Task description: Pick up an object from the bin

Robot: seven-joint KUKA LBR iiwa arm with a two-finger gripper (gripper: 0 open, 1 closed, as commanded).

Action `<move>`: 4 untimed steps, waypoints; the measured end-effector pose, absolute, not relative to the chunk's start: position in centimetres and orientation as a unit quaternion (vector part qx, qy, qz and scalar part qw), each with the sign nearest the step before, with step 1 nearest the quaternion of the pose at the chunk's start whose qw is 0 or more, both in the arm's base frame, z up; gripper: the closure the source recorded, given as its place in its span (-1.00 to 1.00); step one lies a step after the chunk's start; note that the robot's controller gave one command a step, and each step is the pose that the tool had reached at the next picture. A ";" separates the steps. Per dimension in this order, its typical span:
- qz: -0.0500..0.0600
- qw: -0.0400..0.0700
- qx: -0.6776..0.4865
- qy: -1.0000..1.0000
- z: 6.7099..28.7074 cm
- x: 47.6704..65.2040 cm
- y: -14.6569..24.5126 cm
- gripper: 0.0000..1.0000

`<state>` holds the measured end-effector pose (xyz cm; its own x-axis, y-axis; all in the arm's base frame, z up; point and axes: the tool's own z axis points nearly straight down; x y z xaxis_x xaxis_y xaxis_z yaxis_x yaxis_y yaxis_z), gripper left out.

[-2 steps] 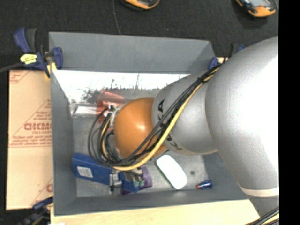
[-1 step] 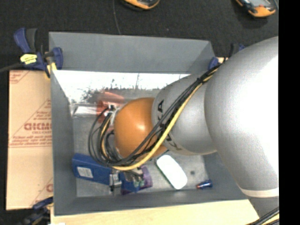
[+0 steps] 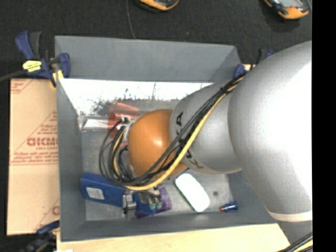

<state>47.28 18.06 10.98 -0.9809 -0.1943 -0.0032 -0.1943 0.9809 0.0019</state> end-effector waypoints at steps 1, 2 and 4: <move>0.001 0.001 -0.097 0.995 11.0 47.3 18.1 1.00; 0.001 0.001 -0.097 0.995 11.0 47.3 18.1 1.00; 0.004 0.011 -0.163 0.987 7.2 47.9 15.4 1.00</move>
Offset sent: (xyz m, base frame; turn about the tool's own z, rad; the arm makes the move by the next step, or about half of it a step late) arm 0.0000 0.0000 0.0000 0.0000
